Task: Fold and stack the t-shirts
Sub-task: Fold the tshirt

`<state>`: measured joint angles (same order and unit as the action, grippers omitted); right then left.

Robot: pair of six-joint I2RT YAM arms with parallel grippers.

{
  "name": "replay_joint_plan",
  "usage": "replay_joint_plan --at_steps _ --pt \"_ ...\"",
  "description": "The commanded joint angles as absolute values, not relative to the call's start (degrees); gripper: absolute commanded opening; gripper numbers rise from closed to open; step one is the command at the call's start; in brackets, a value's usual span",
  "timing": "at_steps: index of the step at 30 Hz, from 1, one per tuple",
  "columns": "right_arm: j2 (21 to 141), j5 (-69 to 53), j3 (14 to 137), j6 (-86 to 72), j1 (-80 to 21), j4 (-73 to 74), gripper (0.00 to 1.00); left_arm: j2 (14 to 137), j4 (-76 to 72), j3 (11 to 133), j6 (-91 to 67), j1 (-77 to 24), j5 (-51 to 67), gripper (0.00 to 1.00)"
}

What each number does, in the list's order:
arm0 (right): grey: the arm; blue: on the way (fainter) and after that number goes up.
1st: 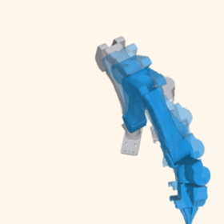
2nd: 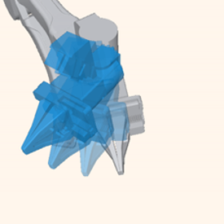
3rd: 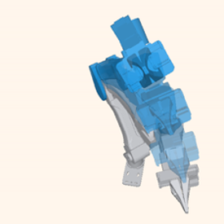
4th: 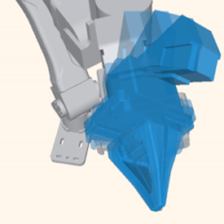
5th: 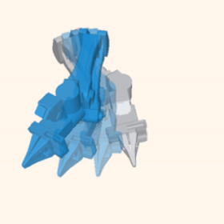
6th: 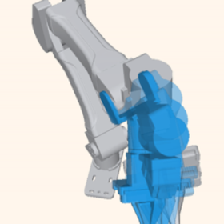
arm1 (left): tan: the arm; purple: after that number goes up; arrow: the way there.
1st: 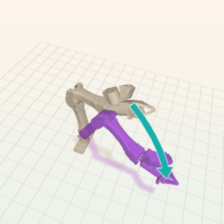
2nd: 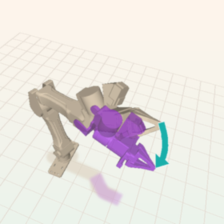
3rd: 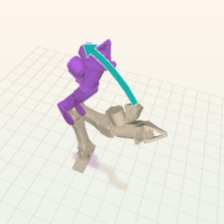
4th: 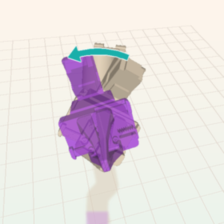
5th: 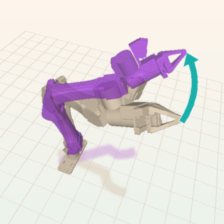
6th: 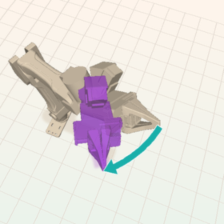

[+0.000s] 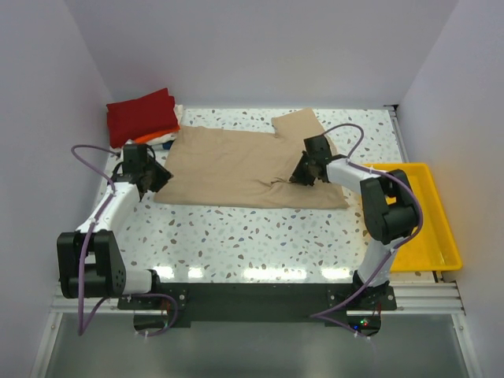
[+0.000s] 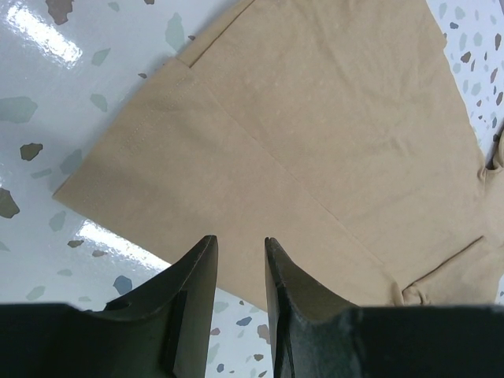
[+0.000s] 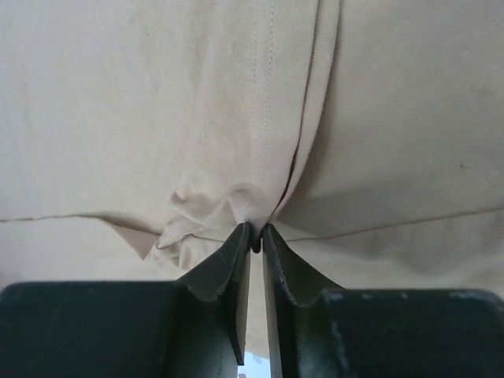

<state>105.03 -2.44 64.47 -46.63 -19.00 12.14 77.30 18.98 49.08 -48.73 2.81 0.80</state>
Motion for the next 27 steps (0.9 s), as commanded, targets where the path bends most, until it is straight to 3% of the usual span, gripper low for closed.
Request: replay_joint_plan --at_steps 1,5,27 --pt "106.52 -1.06 68.37 -47.29 -19.95 10.46 0.11 77.61 18.11 50.54 -47.46 2.46 1.49 0.35" --pt "108.18 -0.18 72.31 -46.06 -20.56 12.38 0.0 77.78 18.02 50.45 -47.37 2.55 1.58 0.35" --pt "124.36 -1.67 97.2 -39.2 -24.43 20.3 0.02 78.49 18.81 50.1 -46.06 2.55 2.02 0.37"
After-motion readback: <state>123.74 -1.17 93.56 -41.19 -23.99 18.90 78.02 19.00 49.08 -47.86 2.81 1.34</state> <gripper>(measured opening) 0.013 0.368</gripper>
